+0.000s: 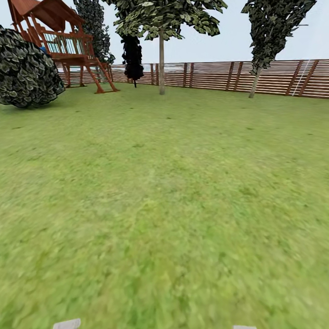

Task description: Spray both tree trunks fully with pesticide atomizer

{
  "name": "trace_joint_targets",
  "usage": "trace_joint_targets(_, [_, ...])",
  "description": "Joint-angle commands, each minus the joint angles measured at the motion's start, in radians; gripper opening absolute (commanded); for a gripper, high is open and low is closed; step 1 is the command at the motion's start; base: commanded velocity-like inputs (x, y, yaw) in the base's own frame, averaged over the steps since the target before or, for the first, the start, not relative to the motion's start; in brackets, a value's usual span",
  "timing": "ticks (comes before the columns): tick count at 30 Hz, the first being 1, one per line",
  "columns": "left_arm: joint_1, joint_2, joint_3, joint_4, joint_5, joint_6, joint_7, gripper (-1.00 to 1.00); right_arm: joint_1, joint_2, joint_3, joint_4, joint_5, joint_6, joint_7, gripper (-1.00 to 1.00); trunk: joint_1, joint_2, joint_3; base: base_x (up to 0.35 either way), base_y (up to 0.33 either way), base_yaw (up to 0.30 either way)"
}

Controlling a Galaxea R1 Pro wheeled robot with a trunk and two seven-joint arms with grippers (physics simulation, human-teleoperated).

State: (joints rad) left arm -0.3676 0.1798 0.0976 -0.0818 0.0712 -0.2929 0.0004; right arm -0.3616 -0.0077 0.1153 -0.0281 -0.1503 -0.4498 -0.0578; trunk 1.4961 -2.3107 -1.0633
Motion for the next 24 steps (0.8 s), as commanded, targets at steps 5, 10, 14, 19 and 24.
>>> trace_joint_targets(5, [-0.001, 0.0, 0.002, 0.002, 0.007, -0.003, -0.002, -1.0, 0.0, 0.0, 0.009, 0.001, -0.009, -0.003, -0.002, 1.0, 0.0, 0.0, -0.001, 0.337, 0.0, 0.0])
trace_joint_targets(10, [-0.001, 0.001, 0.002, 0.002, 0.007, -0.003, -0.002, -1.0, 0.0, 0.0, 0.009, 0.001, -0.009, -0.003, -0.002, 1.0, 0.0, 0.0, -0.001, 0.337, 0.0, 0.0])
trace_joint_targets(14, [-0.001, 0.001, 0.002, 0.002, 0.007, -0.003, -0.002, -1.0, 0.0, 0.0, 0.009, 0.001, -0.009, -0.003, -0.002, 1.0, 0.0, 0.0, -0.001, 0.337, 0.0, 0.0])
trace_joint_targets(19, [-0.001, 0.001, 0.002, 0.002, 0.007, -0.003, -0.002, -1.0, 0.0, 0.0, 0.009, 0.001, -0.009, -0.003, -0.002, 1.0, 0.0, 0.0, -0.001, 0.337, 0.0, 0.0])
trace_joint_targets(24, [-0.001, 0.001, 0.002, 0.002, 0.007, -0.003, -0.002, -1.0, 0.0, 0.0, 0.009, 0.001, -0.009, -0.003, -0.002, 1.0, 0.0, 0.0, -0.001, 0.337, 0.0, 0.0])
